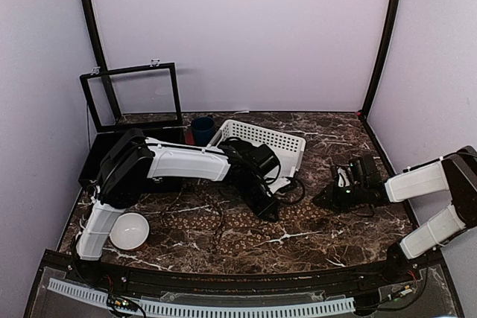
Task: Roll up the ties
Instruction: Flatten out the tie at the center of the board.
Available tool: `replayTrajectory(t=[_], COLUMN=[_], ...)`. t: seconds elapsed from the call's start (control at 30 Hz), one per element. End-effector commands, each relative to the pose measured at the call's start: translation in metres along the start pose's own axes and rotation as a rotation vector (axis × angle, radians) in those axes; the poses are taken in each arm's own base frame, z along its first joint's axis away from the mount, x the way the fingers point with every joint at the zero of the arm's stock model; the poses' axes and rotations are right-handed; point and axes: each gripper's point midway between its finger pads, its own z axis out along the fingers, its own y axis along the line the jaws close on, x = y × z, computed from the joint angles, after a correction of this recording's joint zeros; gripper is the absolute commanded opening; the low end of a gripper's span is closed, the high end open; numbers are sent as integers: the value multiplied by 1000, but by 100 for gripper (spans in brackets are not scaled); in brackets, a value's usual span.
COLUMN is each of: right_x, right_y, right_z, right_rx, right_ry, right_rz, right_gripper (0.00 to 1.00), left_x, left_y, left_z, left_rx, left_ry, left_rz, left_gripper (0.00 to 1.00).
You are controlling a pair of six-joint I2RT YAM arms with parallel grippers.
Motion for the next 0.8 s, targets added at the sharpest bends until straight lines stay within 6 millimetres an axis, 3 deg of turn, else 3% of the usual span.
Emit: replayTrajectory(t=[0.0,0.47,0.77], right_x=[6,11,16], right_y=[-7,-7,-8], right_z=[1,1,2], right_rx=[14,-4,-14], right_ry=[10,22,30], right_rz=[-3,0,8], right_gripper=[20,20,20], left_x=[9,-12,-29], left_y=[1,-2,-15], left_z=[-16,3,9], left_rx=[-36,29,60], left_ry=[30,-10,-65], left_rz=[-39,-50,2], left_gripper=[0,0,0])
